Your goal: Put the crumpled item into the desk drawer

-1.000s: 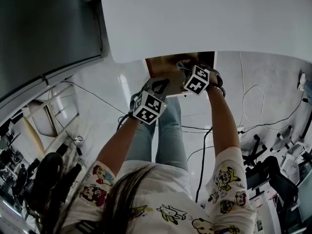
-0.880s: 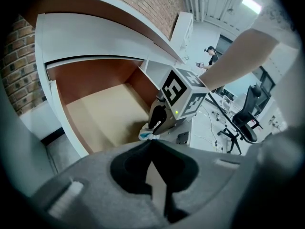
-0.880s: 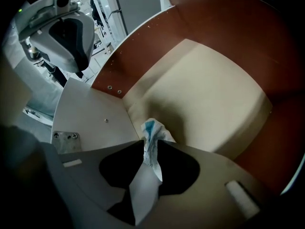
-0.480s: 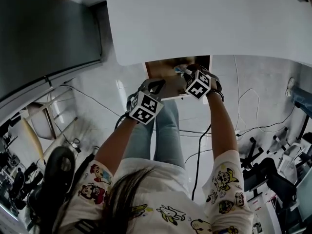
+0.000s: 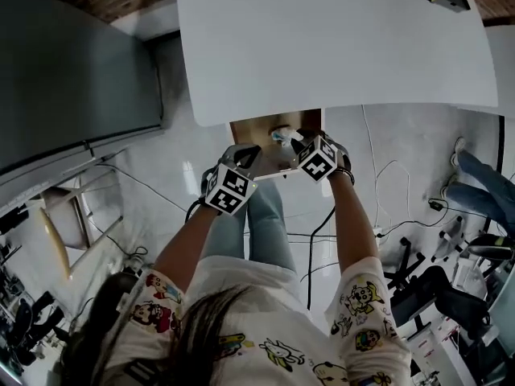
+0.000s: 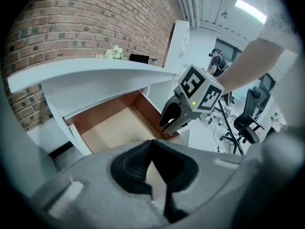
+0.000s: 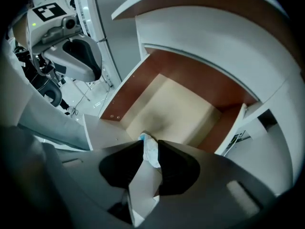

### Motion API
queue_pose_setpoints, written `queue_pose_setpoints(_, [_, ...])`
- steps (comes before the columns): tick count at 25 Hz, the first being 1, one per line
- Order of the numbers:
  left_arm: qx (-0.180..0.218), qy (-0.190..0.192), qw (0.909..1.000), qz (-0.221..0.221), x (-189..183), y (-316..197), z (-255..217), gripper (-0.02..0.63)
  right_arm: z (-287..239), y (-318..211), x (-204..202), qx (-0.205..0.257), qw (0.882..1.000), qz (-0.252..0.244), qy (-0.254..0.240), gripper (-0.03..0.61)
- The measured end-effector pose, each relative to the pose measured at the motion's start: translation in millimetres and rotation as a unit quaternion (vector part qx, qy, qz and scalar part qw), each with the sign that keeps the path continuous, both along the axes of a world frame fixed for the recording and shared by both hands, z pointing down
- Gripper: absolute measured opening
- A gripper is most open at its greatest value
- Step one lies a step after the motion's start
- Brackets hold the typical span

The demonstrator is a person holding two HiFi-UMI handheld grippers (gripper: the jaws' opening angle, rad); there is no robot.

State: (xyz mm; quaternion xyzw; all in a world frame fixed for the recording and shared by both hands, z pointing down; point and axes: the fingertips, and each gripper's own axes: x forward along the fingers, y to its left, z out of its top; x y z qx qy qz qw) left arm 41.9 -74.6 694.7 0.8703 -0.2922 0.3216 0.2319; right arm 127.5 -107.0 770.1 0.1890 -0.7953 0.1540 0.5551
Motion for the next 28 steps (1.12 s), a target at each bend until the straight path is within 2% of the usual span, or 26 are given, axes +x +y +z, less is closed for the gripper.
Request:
queue_pose_setpoints(5, [0.014, 0.012, 0.9998, -0.005, 2.9, -3.4, -35.0, -0.002, -49.1, -5.7, 2.8, 0.029, 0.999, 0.023, -0.019, 0.103])
queue_pose_setpoints(9, [0.028, 0.023, 0.9993, -0.011, 1.9, -9.5, -70.5, -0.002, -95.3, -14.3, 1.0, 0.069, 0.996, 0.044, -0.045, 0.103])
queue_pose_setpoints(14, [0.040, 0.052, 0.9974, -0.029, 4.5, -13.7, -122.8, -0.002, -174.2, -18.7, 8.5, 0.134, 0.981, 0.100, -0.097, 0.103])
queue_pose_setpoints(17, [0.056, 0.070, 0.9953, -0.036, 3.1, -19.1, -158.5, -0.002, -224.2, -22.0, 13.6, 0.171, 0.965, 0.148, -0.134, 0.103])
queue_pose_setpoints(21, [0.087, 0.094, 0.9909, -0.041, 3.7, -27.1, -209.5, -0.002, -292.4, -27.0, 16.6, 0.219, 0.939, 0.187, -0.189, 0.100])
queue_pose_setpoints(28, [0.148, 0.150, 0.9761, -0.055, 9.8, -40.2, -299.4, -0.002, -398.8, -35.1, 34.0, 0.292, 0.878, 0.249, -0.286, 0.087])
